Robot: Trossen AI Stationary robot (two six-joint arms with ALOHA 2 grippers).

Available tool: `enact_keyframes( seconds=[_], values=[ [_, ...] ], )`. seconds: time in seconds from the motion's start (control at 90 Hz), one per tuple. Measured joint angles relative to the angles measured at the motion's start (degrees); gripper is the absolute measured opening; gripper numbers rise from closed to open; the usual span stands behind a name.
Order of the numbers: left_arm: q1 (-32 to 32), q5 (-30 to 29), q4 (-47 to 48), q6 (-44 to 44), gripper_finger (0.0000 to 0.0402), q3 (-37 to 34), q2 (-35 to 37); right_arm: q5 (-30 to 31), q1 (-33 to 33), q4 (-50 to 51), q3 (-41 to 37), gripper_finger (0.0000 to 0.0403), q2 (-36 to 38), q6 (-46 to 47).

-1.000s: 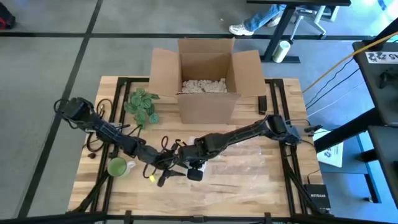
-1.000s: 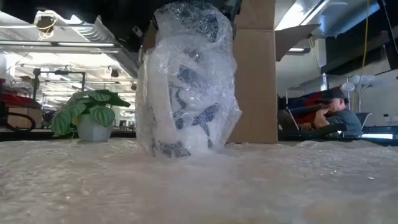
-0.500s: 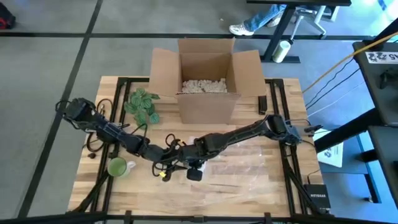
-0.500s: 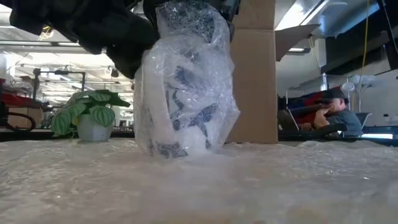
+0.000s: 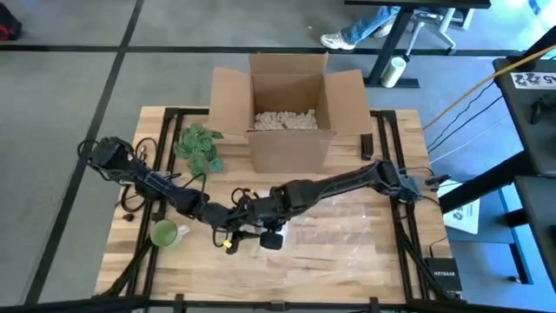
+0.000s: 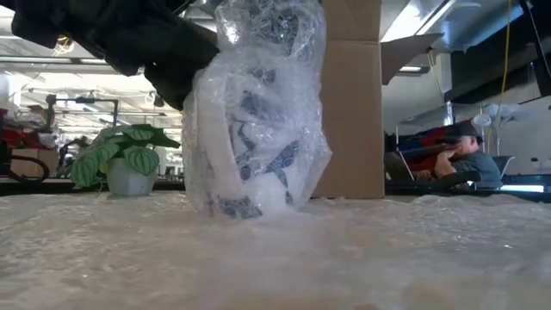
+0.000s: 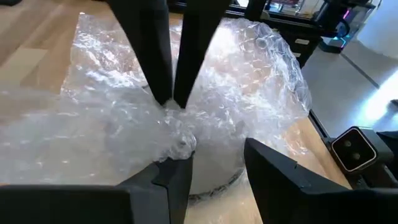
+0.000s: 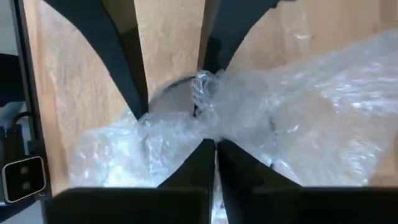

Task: Wrap mug
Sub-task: Wrap the blue mug in bubble wrap

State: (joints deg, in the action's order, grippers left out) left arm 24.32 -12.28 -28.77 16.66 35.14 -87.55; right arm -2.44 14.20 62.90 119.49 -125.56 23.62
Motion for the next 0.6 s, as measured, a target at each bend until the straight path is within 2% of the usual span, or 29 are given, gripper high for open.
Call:
enact_keyframes(
  seconds=[0.167,0.456,0.6],
  values=[
    [0.0,0.0,0.2,-0.1,0.0129,0.0,0.0,-0.1,0.0,2.2,2.7,0.0009,0.0,-0.8],
    [0.0,0.1,0.3,-0.1,0.0129,0.0,0.0,-0.2,0.0,5.6,7.7,0.0084,0.3,-1.0],
    [0.0,0.1,0.9,-0.3,0.0129,0.0,0.0,-0.9,0.4,4.5,8.8,0.0099,0.3,-0.9]
  ],
)
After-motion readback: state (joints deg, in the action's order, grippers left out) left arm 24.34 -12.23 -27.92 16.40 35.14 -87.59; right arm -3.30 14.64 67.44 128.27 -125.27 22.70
